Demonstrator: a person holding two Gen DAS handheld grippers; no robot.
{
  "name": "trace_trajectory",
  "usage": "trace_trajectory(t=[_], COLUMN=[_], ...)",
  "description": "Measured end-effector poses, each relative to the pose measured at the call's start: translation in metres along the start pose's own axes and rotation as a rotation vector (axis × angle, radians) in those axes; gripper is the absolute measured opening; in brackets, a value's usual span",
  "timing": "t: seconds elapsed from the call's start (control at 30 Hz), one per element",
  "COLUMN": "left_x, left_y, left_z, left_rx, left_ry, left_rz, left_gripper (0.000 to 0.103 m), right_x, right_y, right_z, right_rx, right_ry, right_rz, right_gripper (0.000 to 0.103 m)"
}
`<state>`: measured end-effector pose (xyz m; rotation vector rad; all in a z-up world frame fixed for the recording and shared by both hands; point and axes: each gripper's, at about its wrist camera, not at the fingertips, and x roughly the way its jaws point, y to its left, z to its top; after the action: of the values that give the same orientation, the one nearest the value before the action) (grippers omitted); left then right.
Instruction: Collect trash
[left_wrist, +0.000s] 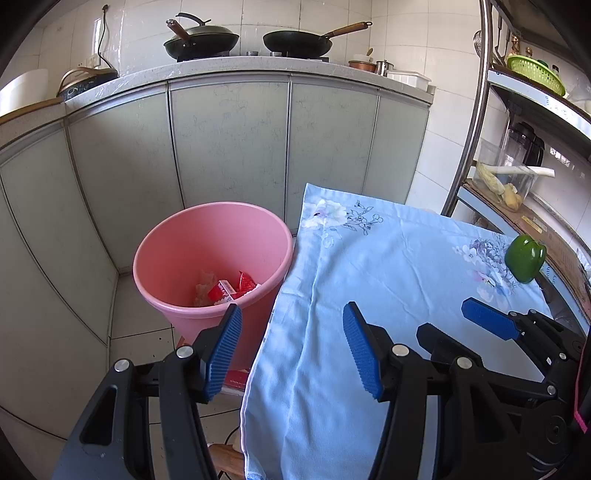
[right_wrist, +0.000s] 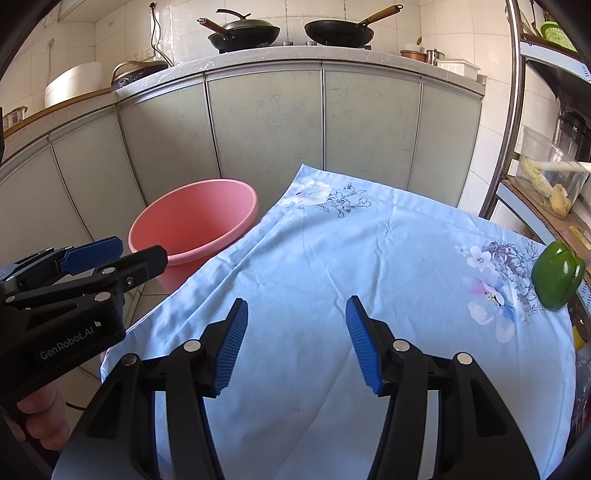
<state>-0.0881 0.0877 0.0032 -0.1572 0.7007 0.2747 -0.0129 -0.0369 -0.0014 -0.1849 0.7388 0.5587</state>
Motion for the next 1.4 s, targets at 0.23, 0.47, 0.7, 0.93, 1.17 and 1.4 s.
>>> trace_trajectory(t=[0.23,0.47,0.7,0.93,1.17,1.4], left_x=[0.0003,0.0009,0.0013,0.0019,0.0024,0.0069], left_y=[0.0002,0.0002,-0.0002,-0.0006,-0.002,-0.0015], left_z=[-0.0024,-0.0035,-0.0041,-0.0038,-0.0037,-0.0022], left_rx=[0.0,0.0,0.002,0.003,0.008,0.017], left_ry=[0.003,0.006,0.006,0.01,0.011,0.034], left_rz=[-0.002,-0.005,-0.008,-0.012,-0.023,-0.032], left_gripper=[0.057,0.057,0.057,0.057,0.057,0.057], right_x=[-0.0001,0.0004,0.0007,0.0004,0.0015,0.0024], right_y=[0.0006,0.0012,0.0011,0.0017,-0.0002,-0.002], right_z=[-0.0004,-0.002,-0.0038,-0.0048,-0.0038,-0.0028], right_rx=[0.001,0.0,0.0,-0.001,0.001,0.002], right_ry=[0.001,0.002,0.005,0.008,0.009,0.013], right_rz=[-0.001,-0.001,0.0,-0.001,-0.002,0.0], right_gripper=[0.056,0.056,0.056,0.056,0.056,0.056])
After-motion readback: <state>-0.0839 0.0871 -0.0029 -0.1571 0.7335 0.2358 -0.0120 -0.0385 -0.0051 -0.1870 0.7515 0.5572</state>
